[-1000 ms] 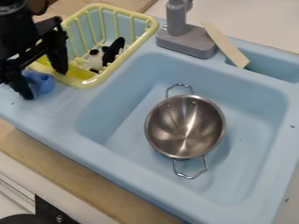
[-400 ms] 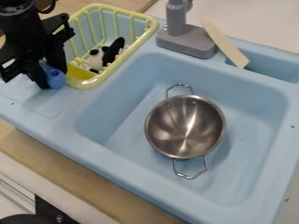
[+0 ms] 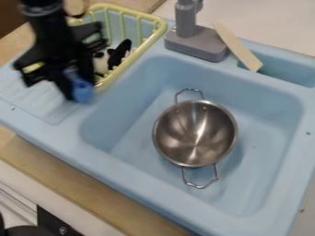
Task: Put the blue spoon in the silver pot
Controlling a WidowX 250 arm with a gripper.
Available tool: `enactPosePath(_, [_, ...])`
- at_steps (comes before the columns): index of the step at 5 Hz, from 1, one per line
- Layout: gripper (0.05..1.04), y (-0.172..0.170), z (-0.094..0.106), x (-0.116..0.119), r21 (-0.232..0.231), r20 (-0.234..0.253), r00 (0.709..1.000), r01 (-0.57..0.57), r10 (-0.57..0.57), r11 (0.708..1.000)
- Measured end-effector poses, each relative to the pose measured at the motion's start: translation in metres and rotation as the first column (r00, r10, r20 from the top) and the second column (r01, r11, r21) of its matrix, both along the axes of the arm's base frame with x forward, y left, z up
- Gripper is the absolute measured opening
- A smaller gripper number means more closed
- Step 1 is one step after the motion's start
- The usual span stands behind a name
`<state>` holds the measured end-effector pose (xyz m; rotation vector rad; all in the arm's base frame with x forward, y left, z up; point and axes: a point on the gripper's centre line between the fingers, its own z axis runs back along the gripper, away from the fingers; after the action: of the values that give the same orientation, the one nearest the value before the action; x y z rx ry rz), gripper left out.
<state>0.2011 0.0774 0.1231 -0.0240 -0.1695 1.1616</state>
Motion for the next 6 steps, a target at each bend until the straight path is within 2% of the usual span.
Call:
enactPosePath(1, [0.353, -0.027, 0.006, 0.008, 0.013, 0.0, 0.991, 0.134, -0.134, 0.991])
enactPosePath(2, [0.353, -0.055, 0.007, 0.017, 0.009, 0.024, 0.96, 0.28, -0.28, 0.96])
enactPosePath(3, [0.353, -0.099, -0.004, 0.034, -0.017, 0.048, 0.882, 0.47, -0.469, 0.882])
enactPosePath(4, [0.353, -0.125, -0.012, 0.042, -0.012, 0.077, 0.848, 0.527, -0.524, 0.85])
enactPosePath(5, [0.353, -0.135, -0.026, 0.045, -0.031, 0.066, 0.833, 0.553, -0.55, 0.833])
enactPosePath(6, [0.353, -0.136, -0.031, 0.044, -0.03, 0.045, 0.825, 0.564, -0.563, 0.825])
